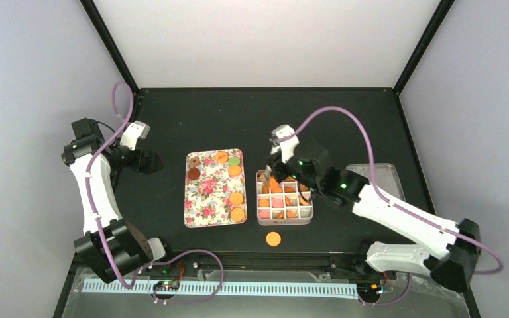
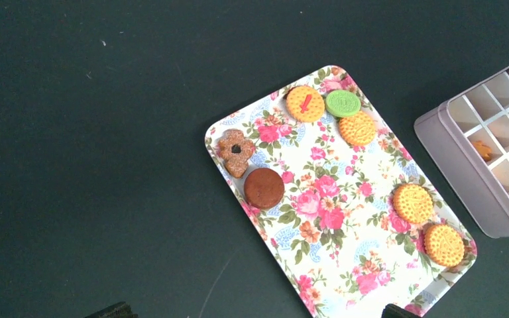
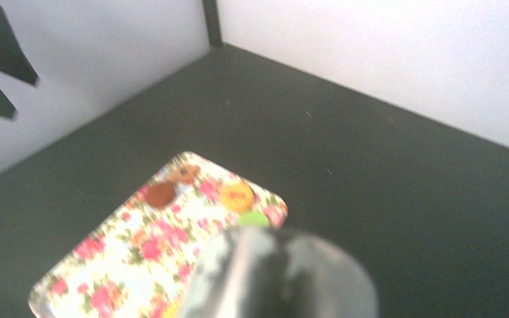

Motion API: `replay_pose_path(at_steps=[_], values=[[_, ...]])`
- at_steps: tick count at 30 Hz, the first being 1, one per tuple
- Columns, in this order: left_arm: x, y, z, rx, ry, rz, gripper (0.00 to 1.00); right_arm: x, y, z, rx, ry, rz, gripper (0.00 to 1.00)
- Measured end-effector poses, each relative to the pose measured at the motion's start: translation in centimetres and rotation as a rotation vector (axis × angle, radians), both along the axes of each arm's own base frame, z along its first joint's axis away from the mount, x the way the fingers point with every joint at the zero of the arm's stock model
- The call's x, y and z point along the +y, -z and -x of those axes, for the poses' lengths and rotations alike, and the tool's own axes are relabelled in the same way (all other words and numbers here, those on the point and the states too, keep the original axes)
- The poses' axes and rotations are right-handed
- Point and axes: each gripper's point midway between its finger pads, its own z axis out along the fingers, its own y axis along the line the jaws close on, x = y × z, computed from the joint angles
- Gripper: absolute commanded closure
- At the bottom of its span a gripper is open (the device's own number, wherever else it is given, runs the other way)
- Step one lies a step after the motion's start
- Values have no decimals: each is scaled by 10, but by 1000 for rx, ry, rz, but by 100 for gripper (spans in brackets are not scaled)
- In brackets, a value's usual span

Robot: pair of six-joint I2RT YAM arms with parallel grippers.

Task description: Pack the cookies

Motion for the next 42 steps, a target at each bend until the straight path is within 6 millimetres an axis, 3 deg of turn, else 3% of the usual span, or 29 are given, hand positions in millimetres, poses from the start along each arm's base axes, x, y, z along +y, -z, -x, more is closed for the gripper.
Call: replay_pose_path(at_steps=[5,8,12,18,23,27,35,38,42], values=[[-8,0,-2,-3,31,9,1,-63,28,24,63,114,68,89],[-14,2,-4,1,54,13,1,-90,33,36,89,162,69,89],[-20,3,-5,3,74,14,1,-111,39,47,120,202,67,89],[-22,3,-5,5,80,16,1,-119,60,52,170,218,108,89],[-23,3,-5,6,83,16,1,-116,58,49,161,220,109,88],[-24,3,-5,7,84,16,1,-103,48,39,142,209,110,88],[-20,7,-3,28,71,-7,1,-42,14,8,85,127,70,88],[-17,12,-2,49,64,-15,1,-22,13,-3,74,99,64,88],[-14,20,-4,81,60,-14,1,-13,21,-7,82,85,79,87]])
